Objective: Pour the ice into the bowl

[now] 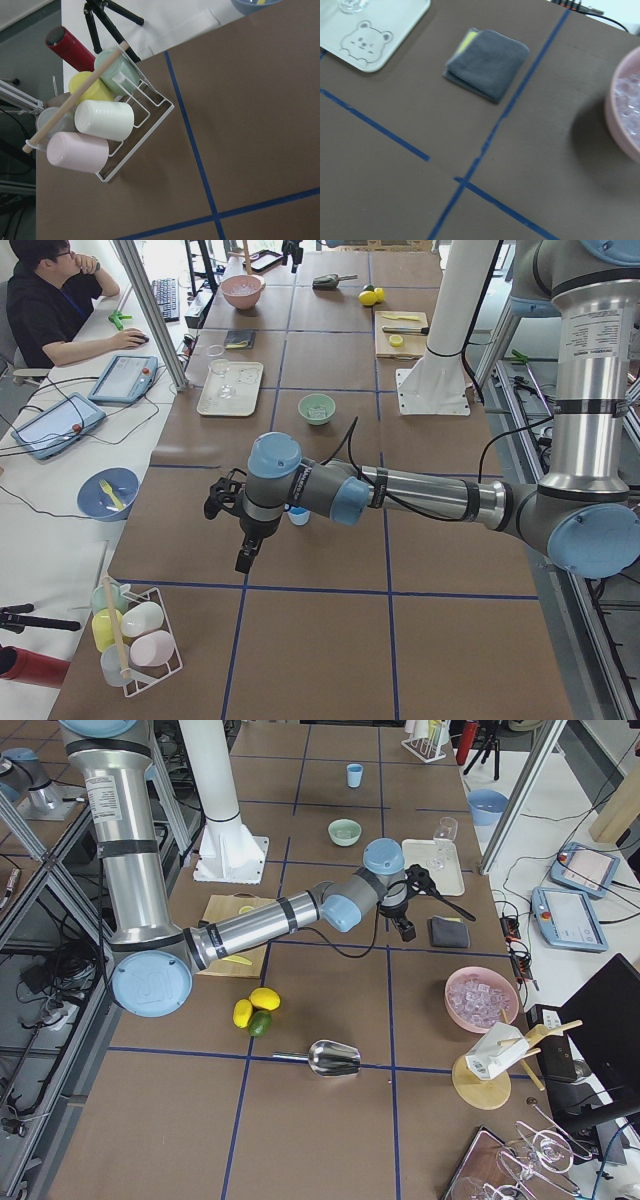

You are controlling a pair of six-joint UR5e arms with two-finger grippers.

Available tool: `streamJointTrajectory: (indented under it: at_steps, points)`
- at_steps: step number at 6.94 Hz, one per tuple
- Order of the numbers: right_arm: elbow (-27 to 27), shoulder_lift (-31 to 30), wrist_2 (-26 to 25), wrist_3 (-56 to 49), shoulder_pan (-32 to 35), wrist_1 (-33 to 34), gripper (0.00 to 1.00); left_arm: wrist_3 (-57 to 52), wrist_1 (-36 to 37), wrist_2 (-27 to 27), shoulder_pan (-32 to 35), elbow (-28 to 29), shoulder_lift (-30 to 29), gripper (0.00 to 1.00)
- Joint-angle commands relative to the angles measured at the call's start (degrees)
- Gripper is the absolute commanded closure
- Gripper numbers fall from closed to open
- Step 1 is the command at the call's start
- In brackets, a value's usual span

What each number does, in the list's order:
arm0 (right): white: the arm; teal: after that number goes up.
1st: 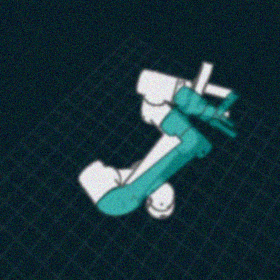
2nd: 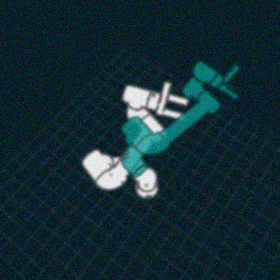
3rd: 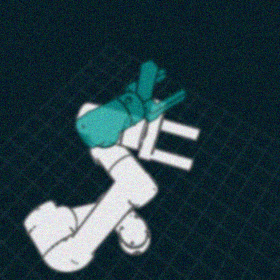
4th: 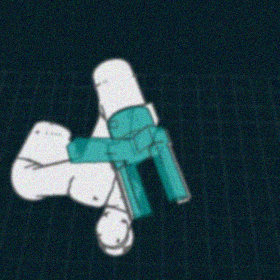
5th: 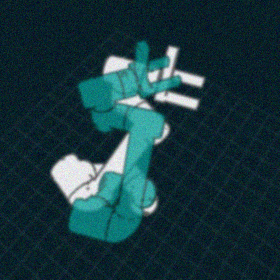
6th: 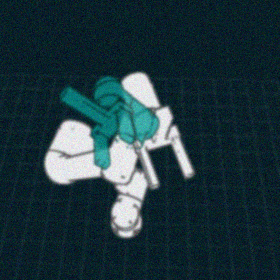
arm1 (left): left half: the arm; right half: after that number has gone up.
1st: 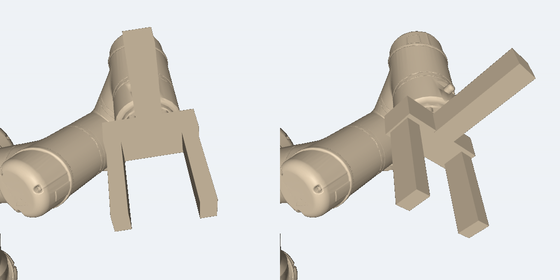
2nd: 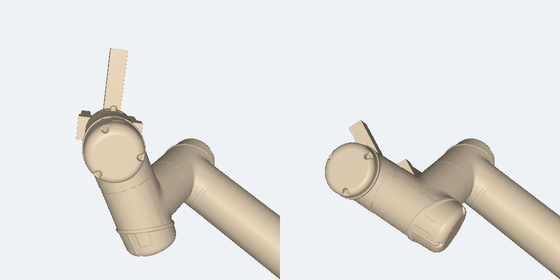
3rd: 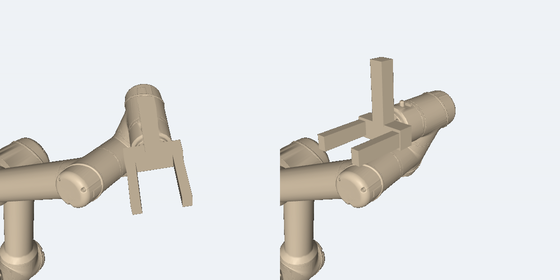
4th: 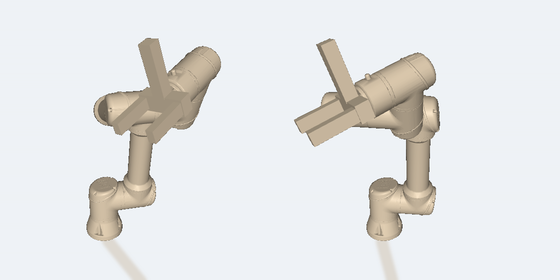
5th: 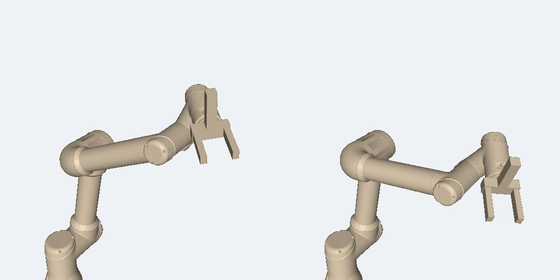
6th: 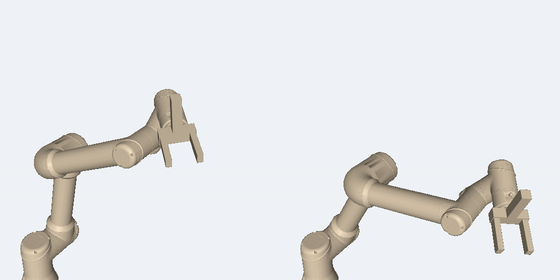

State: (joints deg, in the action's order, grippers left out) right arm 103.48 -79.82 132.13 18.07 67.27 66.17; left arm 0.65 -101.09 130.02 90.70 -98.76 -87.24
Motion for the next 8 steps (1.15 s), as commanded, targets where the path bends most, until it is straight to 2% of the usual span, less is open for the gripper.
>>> streamJointTrajectory:
  at_steps: [1, 2, 3, 4, 5, 6, 7, 8]
  points:
    - [3.64, 6.4, 0.06, 14.63, -9.38, 0.71, 0.0, -12.85, 2.3, 3.13, 1.14, -0.64, 3.64, 0.0]
    - [3.66, 10.52, -0.99, 22.81, -14.48, 0.89, 0.0, -14.52, 4.39, 3.04, 0.97, 0.31, 3.57, 0.0]
    - [3.66, 13.78, -4.74, 29.59, -20.19, 0.98, 0.0, -14.53, 7.89, 2.78, 0.89, 0.32, 2.96, 0.0]
    - [3.57, 16.86, -9.56, 34.44, -25.21, 2.81, 0.0, -14.45, 8.36, 2.87, 0.88, 0.23, 3.13, 0.0]
    - [3.31, 21.68, -13.79, 37.36, -30.04, 8.92, 0.0, -14.36, 8.54, 3.04, 0.97, 0.32, 3.13, 0.0]
    - [2.17, 26.95, -20.18, 39.65, -34.88, 15.77, 0.01, -14.44, 8.46, 3.31, 1.06, 0.15, 3.48, 0.0]
    - [-1.84, 32.05, -25.29, 41.77, -38.06, 18.62, 0.03, -14.45, 8.37, 3.22, 1.06, -0.38, 3.48, 0.0]
    - [-10.84, 38.45, -25.78, 45.44, -39.31, 18.56, 0.08, -14.45, 8.45, 3.13, 0.97, -0.04, 3.39, 0.0]
